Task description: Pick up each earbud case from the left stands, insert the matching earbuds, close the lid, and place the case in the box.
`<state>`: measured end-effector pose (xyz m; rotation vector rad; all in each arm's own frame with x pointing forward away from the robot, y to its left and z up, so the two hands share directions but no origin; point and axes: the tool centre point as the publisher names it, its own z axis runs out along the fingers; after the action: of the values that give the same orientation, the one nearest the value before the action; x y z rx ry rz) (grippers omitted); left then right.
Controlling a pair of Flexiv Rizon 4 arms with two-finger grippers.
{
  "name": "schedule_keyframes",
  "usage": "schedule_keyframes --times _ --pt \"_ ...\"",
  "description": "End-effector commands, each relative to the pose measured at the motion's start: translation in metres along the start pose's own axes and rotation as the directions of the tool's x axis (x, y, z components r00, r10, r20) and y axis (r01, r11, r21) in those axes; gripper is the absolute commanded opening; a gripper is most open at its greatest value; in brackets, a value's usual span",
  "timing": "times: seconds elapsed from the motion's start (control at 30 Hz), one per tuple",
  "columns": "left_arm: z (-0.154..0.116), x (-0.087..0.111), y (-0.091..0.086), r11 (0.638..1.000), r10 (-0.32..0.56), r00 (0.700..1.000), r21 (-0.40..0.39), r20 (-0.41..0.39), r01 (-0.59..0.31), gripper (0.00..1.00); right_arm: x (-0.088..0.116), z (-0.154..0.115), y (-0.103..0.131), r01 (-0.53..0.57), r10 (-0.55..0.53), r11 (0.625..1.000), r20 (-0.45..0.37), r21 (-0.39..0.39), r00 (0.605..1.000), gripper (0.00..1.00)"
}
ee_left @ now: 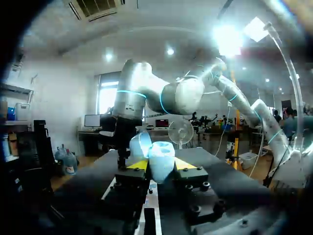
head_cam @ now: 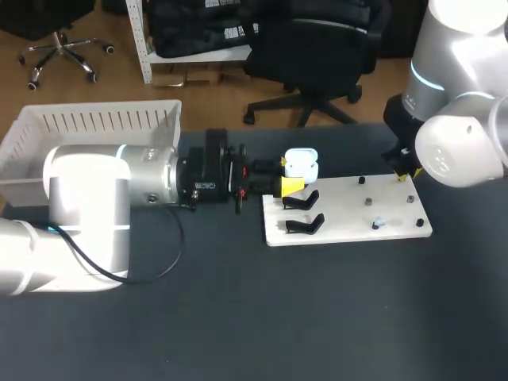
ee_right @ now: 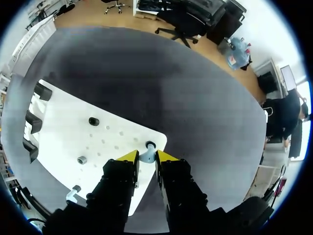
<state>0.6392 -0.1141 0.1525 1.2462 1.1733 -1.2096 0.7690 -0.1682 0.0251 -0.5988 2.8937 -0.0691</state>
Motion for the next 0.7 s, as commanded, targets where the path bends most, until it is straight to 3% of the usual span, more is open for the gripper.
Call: schedule_keyframes --times 0.03,0.13,0.17,0.47,0.7 --pt "0.000 0.001 -0.001 1.000 0.004 1.000 -0.006 0.005 -0.004 0.00 0.000 0.002 0.000 -0.003 0.003 1.000 -0.004 0.003 1.000 0.18" --pt "0.000 0.001 -0.001 1.000 0.004 1.000 -0.006 0.005 -0.004 0.00 0.002 0.003 0.001 -0.004 0.004 1.000 -0.005 0.006 1.000 0.08" --pt "0.000 0.001 -0.001 1.000 0.004 1.000 -0.006 0.005 -0.004 0.00 0.002 0.002 0.000 -0.003 0.003 1.000 -0.004 0.008 1.000 0.00" --pt "0.000 0.001 -0.001 1.000 0.004 1.000 -0.006 0.005 -0.004 0.00 0.004 -0.014 0.001 -0.006 0.006 1.000 0.013 0.019 1.000 0.00" --pt "0.000 0.001 -0.001 1.000 0.004 1.000 -0.006 0.005 -0.004 0.00 0.010 -0.051 0.014 -0.011 0.011 0.999 0.009 0.038 1.000 0.00"
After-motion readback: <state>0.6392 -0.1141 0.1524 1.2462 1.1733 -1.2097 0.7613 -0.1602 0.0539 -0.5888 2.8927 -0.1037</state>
